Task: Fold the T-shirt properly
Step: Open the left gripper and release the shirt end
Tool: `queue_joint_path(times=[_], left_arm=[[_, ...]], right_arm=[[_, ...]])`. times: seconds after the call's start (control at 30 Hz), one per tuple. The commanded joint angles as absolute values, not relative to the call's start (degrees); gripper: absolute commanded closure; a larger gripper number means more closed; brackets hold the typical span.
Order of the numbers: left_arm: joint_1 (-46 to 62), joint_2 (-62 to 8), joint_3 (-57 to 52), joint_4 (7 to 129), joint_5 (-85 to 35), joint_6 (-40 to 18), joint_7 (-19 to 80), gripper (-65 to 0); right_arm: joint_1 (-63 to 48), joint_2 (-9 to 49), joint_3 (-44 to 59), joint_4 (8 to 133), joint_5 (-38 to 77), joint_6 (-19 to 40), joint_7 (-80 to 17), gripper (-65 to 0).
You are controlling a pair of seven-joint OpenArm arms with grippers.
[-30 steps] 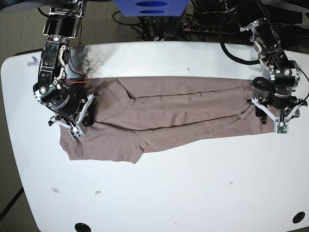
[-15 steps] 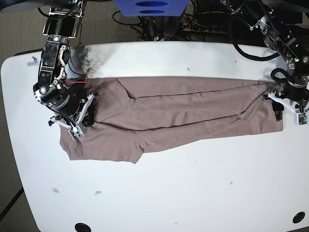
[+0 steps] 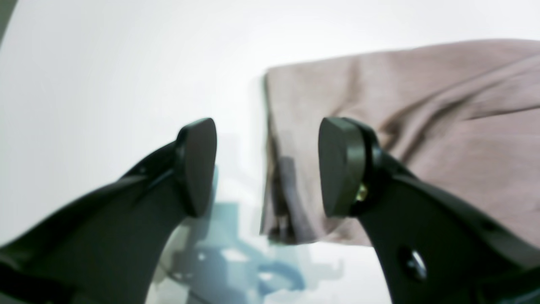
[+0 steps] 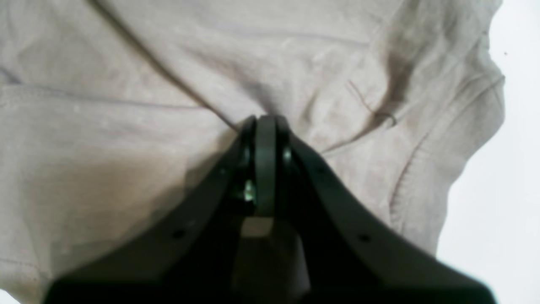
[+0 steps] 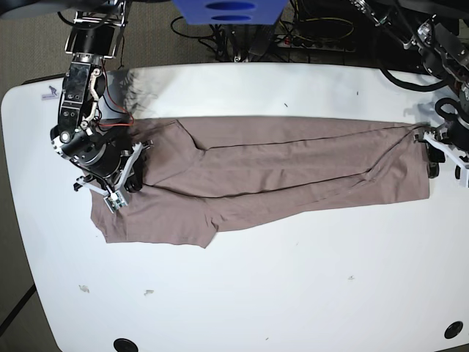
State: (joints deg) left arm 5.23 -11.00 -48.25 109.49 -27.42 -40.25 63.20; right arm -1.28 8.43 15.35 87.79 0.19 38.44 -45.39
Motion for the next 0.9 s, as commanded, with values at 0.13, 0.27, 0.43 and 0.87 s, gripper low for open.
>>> queue_joint_path(times=[0.13, 0.27, 0.43, 0.87], left_arm=[[5.0, -13.8, -48.7, 108.0, -33.5, -40.0, 64.9, -37.3], [5.0, -15.7, -48.7, 103.4, -36.6, -40.0, 65.0, -37.3], [4.9, -17.9, -48.5, 97.7, -40.6, -40.0, 64.9, -37.3], [3.5, -19.3, -48.6, 94.1, -41.9, -40.0, 64.8, -37.3]], right_arm=[[-1.8, 9.0, 15.3, 87.3, -2.8, 38.4, -49.6, 0.0], [-1.8, 9.0, 15.3, 87.3, -2.8, 38.4, -49.6, 0.0], [-1.9, 9.0, 15.3, 87.3, -2.8, 38.4, -49.6, 0.0], [-1.9, 9.2, 15.3, 87.3, -2.8, 38.4, -49.6, 0.0]])
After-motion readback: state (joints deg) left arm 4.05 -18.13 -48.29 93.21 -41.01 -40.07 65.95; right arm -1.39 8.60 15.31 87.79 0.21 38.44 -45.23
